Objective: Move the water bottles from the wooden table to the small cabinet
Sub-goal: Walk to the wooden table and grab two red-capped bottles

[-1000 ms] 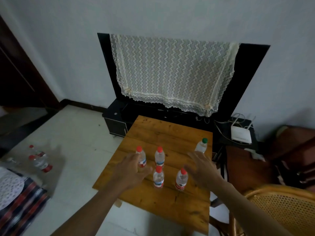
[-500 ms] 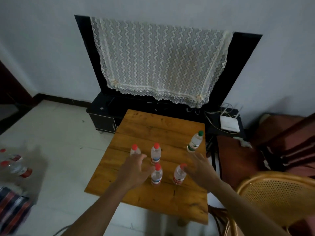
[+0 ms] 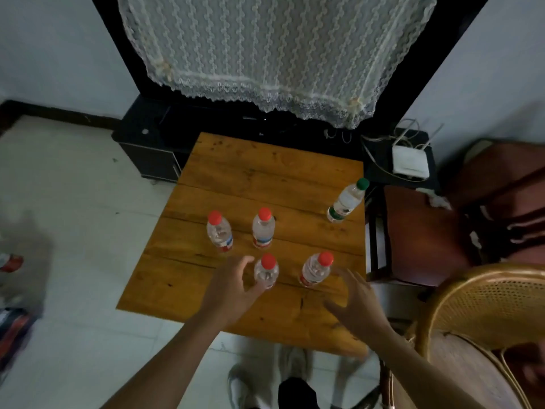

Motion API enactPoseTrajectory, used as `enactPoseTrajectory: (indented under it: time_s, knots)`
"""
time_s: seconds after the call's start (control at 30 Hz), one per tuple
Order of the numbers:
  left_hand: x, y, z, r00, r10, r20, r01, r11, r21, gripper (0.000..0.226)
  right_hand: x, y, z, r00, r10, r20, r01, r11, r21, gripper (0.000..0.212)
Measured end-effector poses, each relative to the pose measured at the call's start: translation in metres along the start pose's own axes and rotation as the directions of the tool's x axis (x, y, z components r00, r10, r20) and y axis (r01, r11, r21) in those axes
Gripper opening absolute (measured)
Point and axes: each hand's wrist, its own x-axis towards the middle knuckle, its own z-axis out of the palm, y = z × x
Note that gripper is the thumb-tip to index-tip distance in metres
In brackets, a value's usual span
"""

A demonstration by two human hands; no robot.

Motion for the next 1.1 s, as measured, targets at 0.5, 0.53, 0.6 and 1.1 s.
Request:
enactPoseTrajectory:
  time_s: [0.5,0.53,0.6,1.1]
  knots:
    - [0.048,-0.055,0.094,0.978,0.133,-0.162,-0.159,0.974,-0.16,0.062,0.076,0.054,0.085,0.973,0.11,-0.204,-0.013,0.904,0.427,0.063]
    - [0.048,-0.055,0.095,0.977,0.133,-0.165,-0.161,0.973,-0.165,0.062,0.079,0.053,0.086,0.971,0.108,-0.213,-0.004,0.898,0.441,0.063]
    - [0.049,-0.056,0.097,0.978,0.129,-0.161,-0.156,0.973,-0.17,0.063,0.081,0.052,0.088,0.967,0.096,-0.235,0.018,0.897,0.441,0.064]
    - [0.058,-0.051,0.095,0.971,0.132,-0.197,-0.165,0.973,-0.159,0.057,0.086,0.054,0.082,0.95,-0.017,-0.311,0.111,0.951,0.288,0.066]
